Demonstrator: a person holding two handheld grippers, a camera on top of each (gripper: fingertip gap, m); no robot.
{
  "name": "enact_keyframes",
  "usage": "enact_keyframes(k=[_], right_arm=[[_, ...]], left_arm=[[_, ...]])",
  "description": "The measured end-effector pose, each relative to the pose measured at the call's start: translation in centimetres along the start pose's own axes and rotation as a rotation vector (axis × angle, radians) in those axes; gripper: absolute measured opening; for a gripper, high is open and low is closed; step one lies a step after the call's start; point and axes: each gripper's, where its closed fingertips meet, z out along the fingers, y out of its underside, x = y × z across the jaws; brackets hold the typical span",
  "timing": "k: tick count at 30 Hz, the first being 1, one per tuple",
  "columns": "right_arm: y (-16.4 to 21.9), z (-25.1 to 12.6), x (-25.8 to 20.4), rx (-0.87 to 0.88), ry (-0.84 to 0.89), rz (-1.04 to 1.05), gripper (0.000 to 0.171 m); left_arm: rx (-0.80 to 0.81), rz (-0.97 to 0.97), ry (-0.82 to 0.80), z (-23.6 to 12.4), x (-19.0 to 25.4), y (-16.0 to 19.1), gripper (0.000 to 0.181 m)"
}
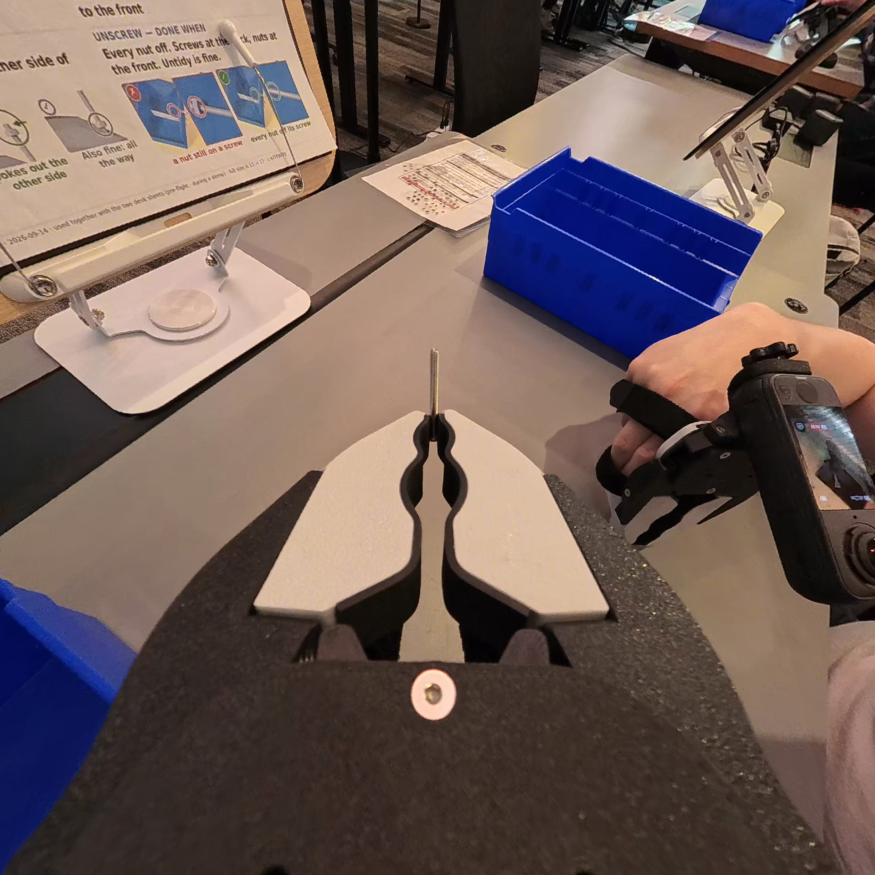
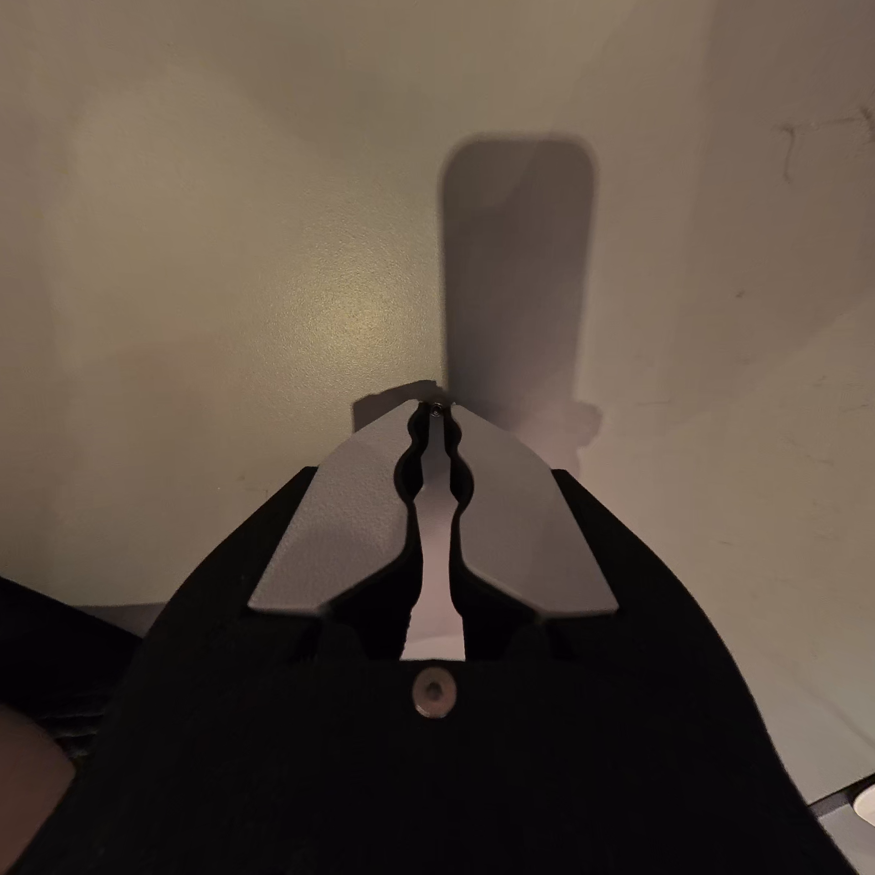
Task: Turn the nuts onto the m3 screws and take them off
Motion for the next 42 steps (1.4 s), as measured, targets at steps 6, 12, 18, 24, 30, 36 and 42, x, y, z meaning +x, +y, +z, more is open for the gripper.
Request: enact_keyframes(k=[6,12,18,24,30,36,42], right_arm=[[0.0,0.0,0.0,0.013,-0.008,0.012,0.005],[0.0,0.0,0.1,0.017,0.008,-0.013,0.005],[0.3,-0.4,0.9,0.013,0.054,-0.008,0.005],[0.8,-2.9,2.1,0.045,0.154,0.032,0.005],[1.1,-7.9,3.3,0.098,0.29,0.082,0.005],[0.9,-15.6,5.1,0.245,0.426,0.157,0.005],[1.4,-18.6,6.7,0.396,0.554,0.177,0.005]], left_arm=[[0.001,0.0,-0.001,0.0,0.0,0.0,0.002],[-0.001,0.0,0.0,0.1,0.0,0.1,0.002],[-0.008,0.0,0.007,0.3,0.1,0.2,0.002],[-0.07,0.045,0.013,1.7,0.5,1.5,0.002],[-0.167,0.116,0.012,4.4,0.8,3.9,0.002],[-0.182,0.279,0.045,6.5,2.8,5.0,0.002],[-0.101,0.493,0.106,7.5,6.0,4.7,0.002]])
